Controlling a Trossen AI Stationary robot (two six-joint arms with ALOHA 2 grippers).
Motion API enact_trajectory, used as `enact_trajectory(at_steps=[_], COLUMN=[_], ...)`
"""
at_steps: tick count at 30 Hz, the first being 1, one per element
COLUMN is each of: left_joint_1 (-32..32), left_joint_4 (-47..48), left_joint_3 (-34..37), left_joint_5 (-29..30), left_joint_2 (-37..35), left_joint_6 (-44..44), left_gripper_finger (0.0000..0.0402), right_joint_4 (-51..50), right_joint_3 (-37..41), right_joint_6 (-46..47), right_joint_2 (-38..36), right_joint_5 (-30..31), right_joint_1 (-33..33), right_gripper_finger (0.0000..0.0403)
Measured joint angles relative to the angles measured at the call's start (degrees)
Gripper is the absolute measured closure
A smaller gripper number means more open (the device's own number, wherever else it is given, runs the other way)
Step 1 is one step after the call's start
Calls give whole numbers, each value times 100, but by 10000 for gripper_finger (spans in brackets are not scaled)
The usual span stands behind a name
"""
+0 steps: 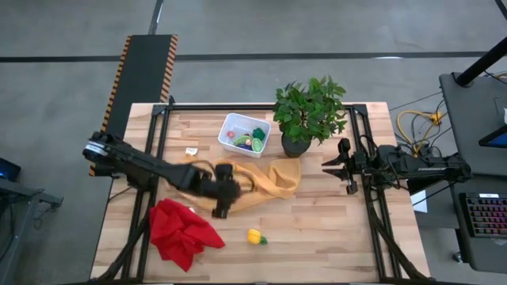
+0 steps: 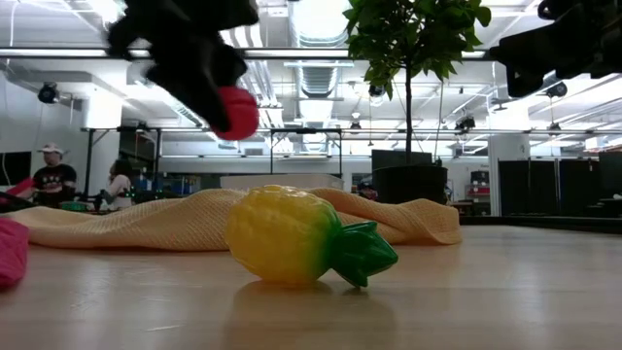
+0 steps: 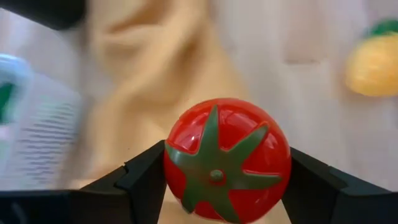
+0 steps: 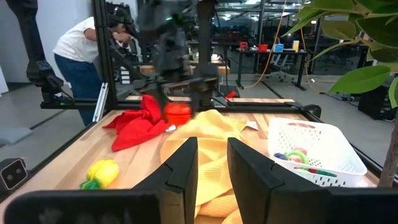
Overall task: Pick and placing Produce into tupperware
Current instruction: Put the red tomato into the white bin
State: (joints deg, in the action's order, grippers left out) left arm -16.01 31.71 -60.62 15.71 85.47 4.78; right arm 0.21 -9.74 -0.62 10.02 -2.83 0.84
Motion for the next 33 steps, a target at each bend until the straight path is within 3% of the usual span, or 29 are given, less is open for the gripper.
enact_trajectory(at_steps=[11,19,25,33], left_joint_1=[2212,3590,4111,4184], left_joint_4=[-121,-568,-1140,-1336], left_joint_3=[-223,-343,-251,-246], left_joint_5=[212,-187,-244,-288], left_joint_2=[-39,-34,-28,-28], left_joint_6=[-1795,-2217,-2236,-2473], left_gripper_finger=[162,162,162,161], right_joint_4=[4,4,4,4], right_joint_3=[0,1,0,0], right_joint_6=[-118,-139,-138,-145], right_joint_2=[0,0,-1,-1], right_joint_5=[157,199,199,200], right_joint_1=[0,0,0,0], right_gripper_finger=[334,322,325,334])
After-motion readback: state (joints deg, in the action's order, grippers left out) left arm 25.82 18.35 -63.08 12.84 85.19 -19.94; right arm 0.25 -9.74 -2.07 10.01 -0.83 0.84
